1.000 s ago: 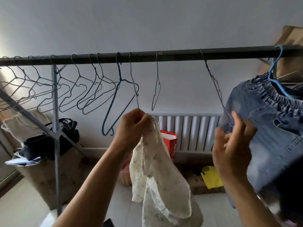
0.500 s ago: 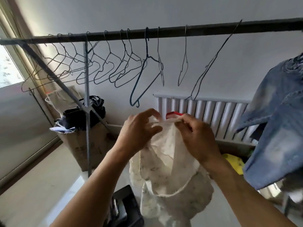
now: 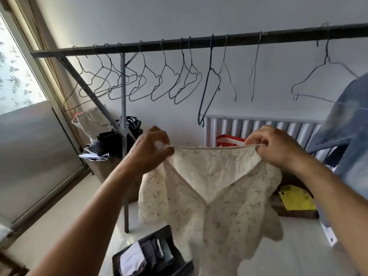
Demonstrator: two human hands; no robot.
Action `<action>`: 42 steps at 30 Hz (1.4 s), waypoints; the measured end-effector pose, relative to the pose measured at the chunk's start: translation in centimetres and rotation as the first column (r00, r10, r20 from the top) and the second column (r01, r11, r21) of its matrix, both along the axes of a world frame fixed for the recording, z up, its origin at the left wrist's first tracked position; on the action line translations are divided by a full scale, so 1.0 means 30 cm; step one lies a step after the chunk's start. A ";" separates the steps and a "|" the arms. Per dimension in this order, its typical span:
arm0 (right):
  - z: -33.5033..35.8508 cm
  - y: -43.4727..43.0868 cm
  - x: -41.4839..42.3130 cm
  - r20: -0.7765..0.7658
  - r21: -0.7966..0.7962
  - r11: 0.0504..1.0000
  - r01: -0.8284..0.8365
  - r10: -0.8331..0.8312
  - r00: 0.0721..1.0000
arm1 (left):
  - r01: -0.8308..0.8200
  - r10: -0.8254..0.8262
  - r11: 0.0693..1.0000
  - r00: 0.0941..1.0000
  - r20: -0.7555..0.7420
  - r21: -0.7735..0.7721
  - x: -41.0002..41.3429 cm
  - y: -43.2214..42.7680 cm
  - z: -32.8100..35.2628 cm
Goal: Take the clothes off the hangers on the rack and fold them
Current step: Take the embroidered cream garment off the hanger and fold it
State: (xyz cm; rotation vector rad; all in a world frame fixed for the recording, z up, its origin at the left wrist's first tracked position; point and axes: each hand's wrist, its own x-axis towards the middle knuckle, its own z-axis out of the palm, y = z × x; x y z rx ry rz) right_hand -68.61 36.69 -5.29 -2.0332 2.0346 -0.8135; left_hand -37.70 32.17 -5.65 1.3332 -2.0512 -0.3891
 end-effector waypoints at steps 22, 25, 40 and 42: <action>-0.080 -0.026 0.287 0.250 0.124 0.876 -0.466 0.427 0.869 | 0.328 -0.352 0.920 0.933 0.081 0.216 0.319 0.025 0.140; -0.223 -0.034 0.453 0.300 0.180 0.818 -0.546 0.483 0.822 | 0.324 -0.358 0.923 0.921 0.151 0.209 0.287 0.035 0.169; -0.310 -0.204 0.640 0.023 0.189 0.865 -0.464 0.469 0.883 | 0.137 -0.142 0.981 0.989 0.026 0.139 0.468 0.141 0.259; -0.249 -0.236 0.534 0.107 0.156 0.852 -0.500 0.489 0.866 | 0.121 -0.130 0.981 0.991 0.046 0.153 0.514 0.151 0.252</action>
